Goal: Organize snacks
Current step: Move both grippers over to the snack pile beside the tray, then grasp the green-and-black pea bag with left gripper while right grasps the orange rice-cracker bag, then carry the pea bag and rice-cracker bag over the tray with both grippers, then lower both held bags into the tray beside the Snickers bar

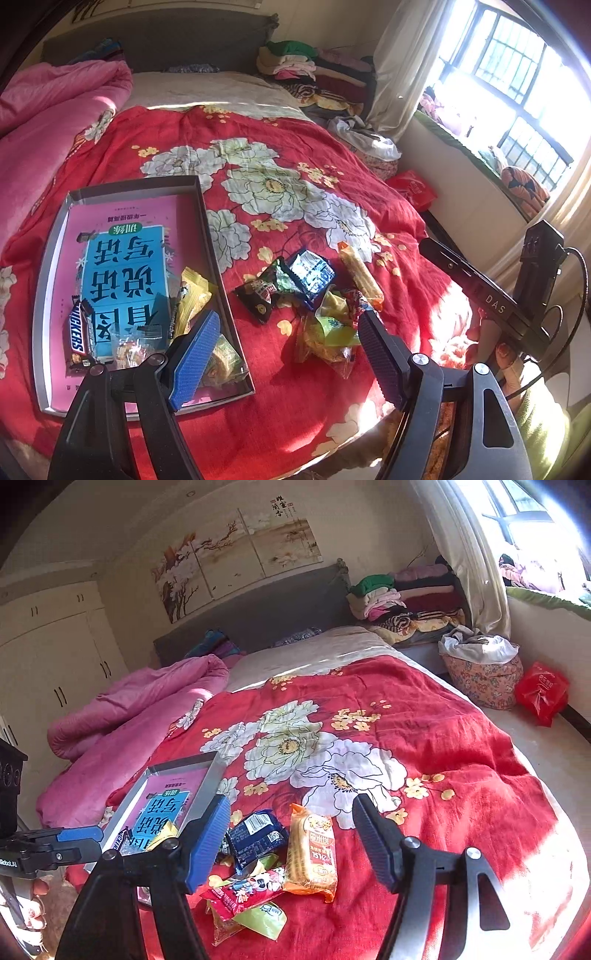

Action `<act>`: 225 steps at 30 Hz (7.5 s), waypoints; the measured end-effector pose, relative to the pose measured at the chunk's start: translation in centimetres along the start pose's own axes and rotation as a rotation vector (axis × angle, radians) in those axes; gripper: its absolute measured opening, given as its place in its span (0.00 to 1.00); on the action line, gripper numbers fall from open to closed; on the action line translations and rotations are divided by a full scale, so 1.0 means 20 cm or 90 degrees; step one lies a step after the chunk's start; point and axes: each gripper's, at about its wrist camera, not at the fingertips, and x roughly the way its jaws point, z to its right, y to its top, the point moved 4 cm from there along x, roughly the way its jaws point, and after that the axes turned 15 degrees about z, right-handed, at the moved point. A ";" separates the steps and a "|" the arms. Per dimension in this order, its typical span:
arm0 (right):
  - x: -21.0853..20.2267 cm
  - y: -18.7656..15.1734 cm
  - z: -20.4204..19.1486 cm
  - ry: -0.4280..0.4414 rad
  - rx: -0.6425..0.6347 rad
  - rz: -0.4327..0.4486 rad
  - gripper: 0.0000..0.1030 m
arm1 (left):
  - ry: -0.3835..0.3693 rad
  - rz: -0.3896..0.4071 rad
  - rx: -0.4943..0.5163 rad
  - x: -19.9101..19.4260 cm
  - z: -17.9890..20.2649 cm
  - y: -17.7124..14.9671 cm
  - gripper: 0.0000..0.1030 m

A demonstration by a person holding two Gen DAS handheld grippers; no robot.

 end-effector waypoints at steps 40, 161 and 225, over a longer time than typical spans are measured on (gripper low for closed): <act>0.43 -0.35 0.04 0.017 -0.023 -0.212 0.59 | 0.050 -0.164 0.281 0.63 0.10 -0.09 0.60; 0.11 -0.34 -0.92 0.298 -0.132 -0.138 0.38 | 0.176 0.053 -0.091 -0.40 -0.80 -0.01 0.30; 0.46 -0.66 -1.23 0.289 -0.274 -0.217 0.40 | 0.184 -0.046 -0.080 -0.08 -0.91 -0.25 0.30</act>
